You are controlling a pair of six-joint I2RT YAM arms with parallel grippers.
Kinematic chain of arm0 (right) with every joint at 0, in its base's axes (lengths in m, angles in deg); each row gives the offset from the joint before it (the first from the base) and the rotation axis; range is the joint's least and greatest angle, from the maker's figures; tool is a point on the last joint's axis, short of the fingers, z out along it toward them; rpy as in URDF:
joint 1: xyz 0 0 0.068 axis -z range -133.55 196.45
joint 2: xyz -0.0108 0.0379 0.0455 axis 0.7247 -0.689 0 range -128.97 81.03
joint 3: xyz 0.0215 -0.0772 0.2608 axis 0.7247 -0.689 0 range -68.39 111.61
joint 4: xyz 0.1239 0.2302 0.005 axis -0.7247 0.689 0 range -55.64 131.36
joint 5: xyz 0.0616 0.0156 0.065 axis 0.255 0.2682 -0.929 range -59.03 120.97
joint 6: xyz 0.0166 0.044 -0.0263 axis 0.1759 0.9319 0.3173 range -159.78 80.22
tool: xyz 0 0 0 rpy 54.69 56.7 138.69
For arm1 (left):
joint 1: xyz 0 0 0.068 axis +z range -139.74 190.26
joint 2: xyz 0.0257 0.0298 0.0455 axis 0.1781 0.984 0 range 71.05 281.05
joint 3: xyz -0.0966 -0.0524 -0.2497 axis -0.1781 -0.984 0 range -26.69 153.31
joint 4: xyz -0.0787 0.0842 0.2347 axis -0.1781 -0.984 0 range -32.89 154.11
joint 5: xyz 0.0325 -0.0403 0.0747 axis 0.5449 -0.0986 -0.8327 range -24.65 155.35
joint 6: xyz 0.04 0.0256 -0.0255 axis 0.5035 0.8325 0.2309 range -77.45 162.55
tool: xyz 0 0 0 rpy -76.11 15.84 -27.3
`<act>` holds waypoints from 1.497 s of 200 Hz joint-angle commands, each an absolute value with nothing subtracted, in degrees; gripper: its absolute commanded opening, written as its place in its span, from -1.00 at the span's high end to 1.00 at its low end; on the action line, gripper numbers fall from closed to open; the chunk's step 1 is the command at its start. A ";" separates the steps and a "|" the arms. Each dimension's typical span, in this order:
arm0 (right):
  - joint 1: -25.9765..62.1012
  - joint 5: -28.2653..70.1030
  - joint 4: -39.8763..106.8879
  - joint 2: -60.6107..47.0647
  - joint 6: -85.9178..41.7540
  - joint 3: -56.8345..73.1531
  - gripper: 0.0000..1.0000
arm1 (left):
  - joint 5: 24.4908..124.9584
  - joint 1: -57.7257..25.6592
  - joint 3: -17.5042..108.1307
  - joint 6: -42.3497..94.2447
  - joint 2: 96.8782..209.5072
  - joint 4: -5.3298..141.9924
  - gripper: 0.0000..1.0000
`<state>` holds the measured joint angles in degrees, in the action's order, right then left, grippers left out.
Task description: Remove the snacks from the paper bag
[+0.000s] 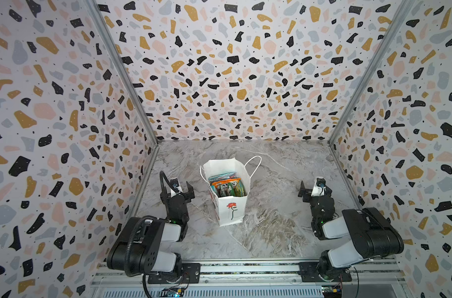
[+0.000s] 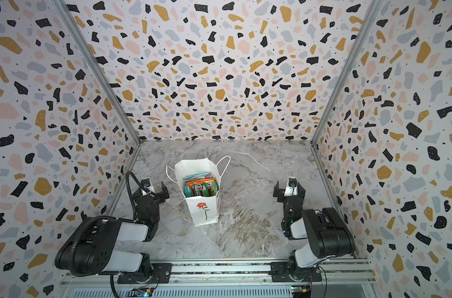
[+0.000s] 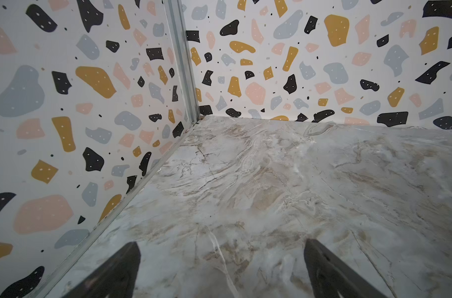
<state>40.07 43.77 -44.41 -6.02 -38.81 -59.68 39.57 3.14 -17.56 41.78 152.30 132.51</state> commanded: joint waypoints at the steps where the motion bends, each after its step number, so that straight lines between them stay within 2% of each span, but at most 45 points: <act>1: 40.11 43.63 -44.57 -5.79 -39.00 -58.68 -0.98 | 39.25 3.49 -17.11 41.68 152.25 134.78 -1.00; 159: 40.08 43.55 -44.65 -5.73 -38.94 -58.79 -0.98 | 39.24 3.49 -17.24 41.68 152.20 134.93 -1.00; 176: 39.98 44.18 -45.24 -5.12 -39.10 -59.14 -0.98 | 35.68 3.49 -16.76 40.12 150.77 133.80 -1.00; 194: 39.84 44.19 -42.14 -1.52 -39.21 -58.84 -0.98 | 30.73 3.49 -13.81 37.61 145.51 123.13 -1.00; 217: 39.80 45.83 -28.39 4.77 -37.65 -55.29 -0.98 | 23.30 3.49 -6.30 27.88 139.96 101.86 -1.00; 231: 40.00 46.39 -16.17 7.51 -32.52 -50.84 -0.98 | 23.11 3.49 -1.12 22.54 137.42 90.04 -1.00; 264: 39.30 37.86 3.08 9.68 -29.39 -42.51 -0.98 | 30.62 3.49 12.73 16.84 132.77 67.86 -1.00; 299: 39.16 26.39 14.75 9.24 -21.99 -36.18 -0.98 | 46.04 3.49 27.44 16.53 127.90 55.69 -1.00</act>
